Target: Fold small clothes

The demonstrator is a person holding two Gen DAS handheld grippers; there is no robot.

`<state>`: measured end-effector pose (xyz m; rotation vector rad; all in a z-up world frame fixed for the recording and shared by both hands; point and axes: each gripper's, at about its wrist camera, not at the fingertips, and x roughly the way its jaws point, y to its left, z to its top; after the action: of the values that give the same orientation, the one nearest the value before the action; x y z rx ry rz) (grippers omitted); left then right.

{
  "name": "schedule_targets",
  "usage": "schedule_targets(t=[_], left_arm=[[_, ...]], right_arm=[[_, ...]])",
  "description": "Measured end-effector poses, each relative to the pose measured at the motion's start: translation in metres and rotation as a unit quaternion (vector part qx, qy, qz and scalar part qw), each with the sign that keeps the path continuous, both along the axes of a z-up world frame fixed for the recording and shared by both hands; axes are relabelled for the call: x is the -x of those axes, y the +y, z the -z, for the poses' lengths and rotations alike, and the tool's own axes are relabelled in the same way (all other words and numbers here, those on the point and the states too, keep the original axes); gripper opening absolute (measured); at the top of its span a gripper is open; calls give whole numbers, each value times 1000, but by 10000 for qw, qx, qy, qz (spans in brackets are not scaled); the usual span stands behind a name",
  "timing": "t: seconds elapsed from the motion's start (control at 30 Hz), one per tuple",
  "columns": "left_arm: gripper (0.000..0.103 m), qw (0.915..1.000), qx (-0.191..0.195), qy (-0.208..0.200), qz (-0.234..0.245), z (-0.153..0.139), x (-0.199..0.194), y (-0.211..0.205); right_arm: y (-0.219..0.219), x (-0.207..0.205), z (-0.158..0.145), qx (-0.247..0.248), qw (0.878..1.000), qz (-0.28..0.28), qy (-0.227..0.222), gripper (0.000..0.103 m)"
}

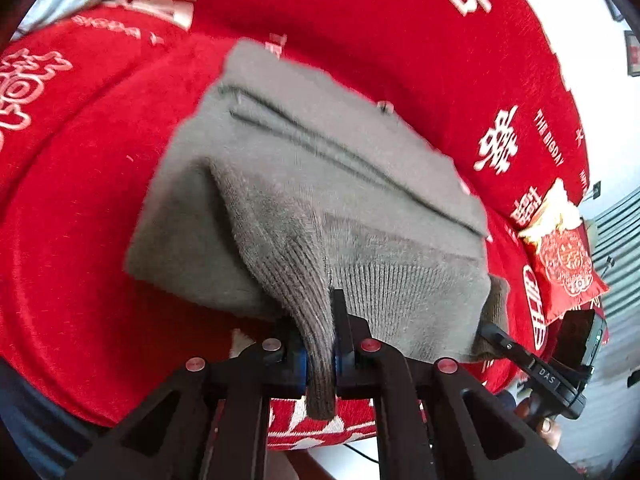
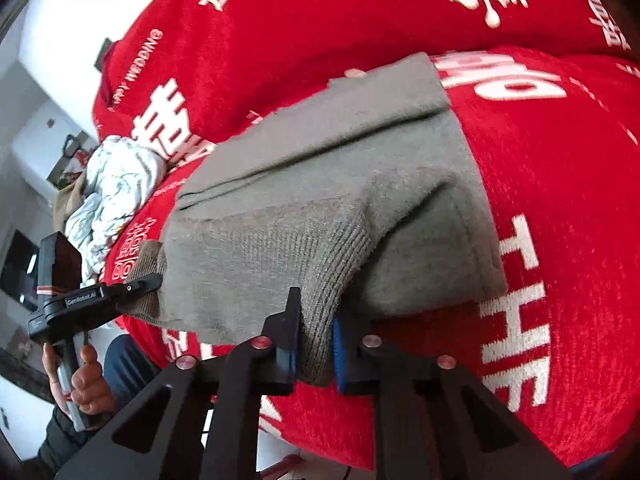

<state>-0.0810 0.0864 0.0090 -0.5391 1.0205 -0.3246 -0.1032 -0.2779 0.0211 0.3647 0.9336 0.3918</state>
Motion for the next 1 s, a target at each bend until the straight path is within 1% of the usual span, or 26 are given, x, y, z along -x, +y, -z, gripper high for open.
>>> schedule_targets(t=[0.03, 0.07, 0.17, 0.2, 0.27, 0.33, 0.4, 0.5, 0.67, 0.73, 0.9, 1.0], left_arm=[[7, 9998, -57, -165, -55, -7, 6, 2], [7, 9994, -123, -305, -108, -14, 10, 4], [7, 9981, -104, -580, -200, -26, 15, 9], [7, 9976, -119, -639, -226, -29, 14, 10], [7, 9976, -166, -628, -237, -31, 9, 9], [7, 9971, -160, -681, -305, -35, 6, 10], [7, 9958, -104, -832, -379, -43, 6, 12], [7, 9932, -170, -1055, -455, -58, 1, 16], [7, 9907, -410, -1222, -438, -75, -16, 12], [7, 9898, -450, -1279, -436, -79, -19, 11], [7, 9902, -382, -1249, -502, -79, -30, 13], [7, 9907, -464, -1177, -511, -76, -38, 11]], right_arm=[[-3, 4, -7, -76, 9999, -23, -132, 13], [-6, 7, -12, -130, 9997, -20, -226, 13], [-15, 10, -30, -295, 9981, 106, -524, 13], [-17, 10, -36, -373, 9973, 154, -621, 12], [-21, 9, -46, -482, 9956, 226, -770, 12], [-21, 7, -54, -440, 9949, 282, -861, 12], [-21, 8, -60, -431, 9940, 334, -949, 12], [-22, 2, -68, -446, 9928, 454, -1019, 12], [-22, -13, -81, -438, 9912, 551, -1118, 12], [-21, -18, -85, -396, 9908, 587, -1149, 12], [-20, -28, -87, -332, 9911, 672, -1105, 12], [-17, -35, -85, -209, 9915, 715, -1066, 12]])
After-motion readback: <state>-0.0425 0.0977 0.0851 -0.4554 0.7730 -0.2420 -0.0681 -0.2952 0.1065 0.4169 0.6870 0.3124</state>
